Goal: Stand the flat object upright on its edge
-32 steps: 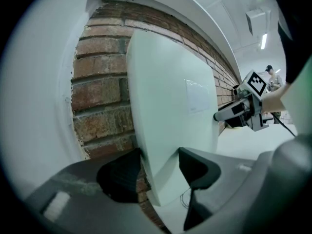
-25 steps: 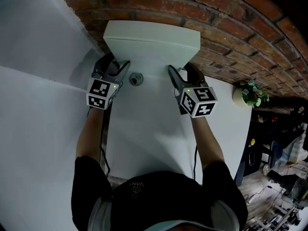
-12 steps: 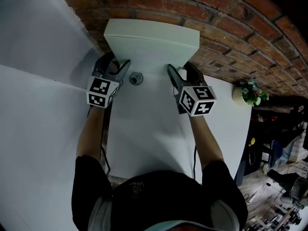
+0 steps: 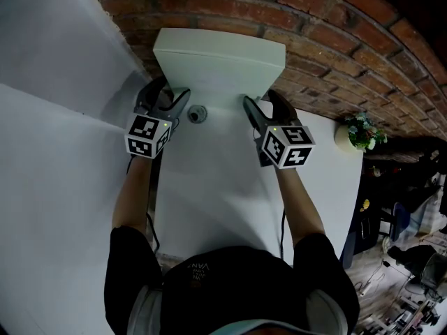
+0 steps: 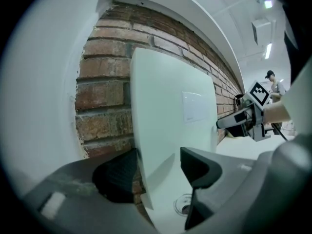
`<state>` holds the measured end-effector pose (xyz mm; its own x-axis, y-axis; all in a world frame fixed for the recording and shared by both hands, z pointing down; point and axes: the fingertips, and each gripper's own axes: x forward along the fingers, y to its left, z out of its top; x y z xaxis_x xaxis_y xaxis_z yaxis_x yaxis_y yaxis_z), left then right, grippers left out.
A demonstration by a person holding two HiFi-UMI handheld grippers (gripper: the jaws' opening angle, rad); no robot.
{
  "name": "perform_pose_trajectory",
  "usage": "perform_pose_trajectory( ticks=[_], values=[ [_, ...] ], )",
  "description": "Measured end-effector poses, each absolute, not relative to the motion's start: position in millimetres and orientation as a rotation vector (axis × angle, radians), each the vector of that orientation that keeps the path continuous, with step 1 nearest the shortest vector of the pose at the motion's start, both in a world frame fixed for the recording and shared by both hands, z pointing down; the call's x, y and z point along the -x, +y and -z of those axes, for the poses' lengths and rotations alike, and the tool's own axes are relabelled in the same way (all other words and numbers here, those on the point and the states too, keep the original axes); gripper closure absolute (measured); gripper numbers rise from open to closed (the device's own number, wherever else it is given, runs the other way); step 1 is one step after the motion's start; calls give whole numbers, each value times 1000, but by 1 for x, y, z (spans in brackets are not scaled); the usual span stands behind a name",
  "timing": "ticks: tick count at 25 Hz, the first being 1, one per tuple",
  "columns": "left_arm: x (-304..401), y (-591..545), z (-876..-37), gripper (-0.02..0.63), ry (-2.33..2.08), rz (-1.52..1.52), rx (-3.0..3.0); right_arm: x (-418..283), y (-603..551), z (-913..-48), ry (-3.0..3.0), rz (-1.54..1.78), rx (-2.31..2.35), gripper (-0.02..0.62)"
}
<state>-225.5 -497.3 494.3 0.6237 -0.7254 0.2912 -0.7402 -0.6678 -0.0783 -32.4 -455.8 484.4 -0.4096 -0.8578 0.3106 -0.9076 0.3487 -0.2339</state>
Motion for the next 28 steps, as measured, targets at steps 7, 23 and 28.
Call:
perform_pose_trajectory(
  ticks=[7,23,28],
  values=[
    [229,-487,-485,331,-1283,-456,-2783,29,-446,-473,-2489,-560,-1638,313],
    [236,-452,-462,507,-1348,-366,-2780,30,-419,-450,-2514,-472,-1671,493],
    [237,-436,-456,532,-1352,-336,-2773,22,-404,-442,-2495,-418,-1733,597]
  ],
)
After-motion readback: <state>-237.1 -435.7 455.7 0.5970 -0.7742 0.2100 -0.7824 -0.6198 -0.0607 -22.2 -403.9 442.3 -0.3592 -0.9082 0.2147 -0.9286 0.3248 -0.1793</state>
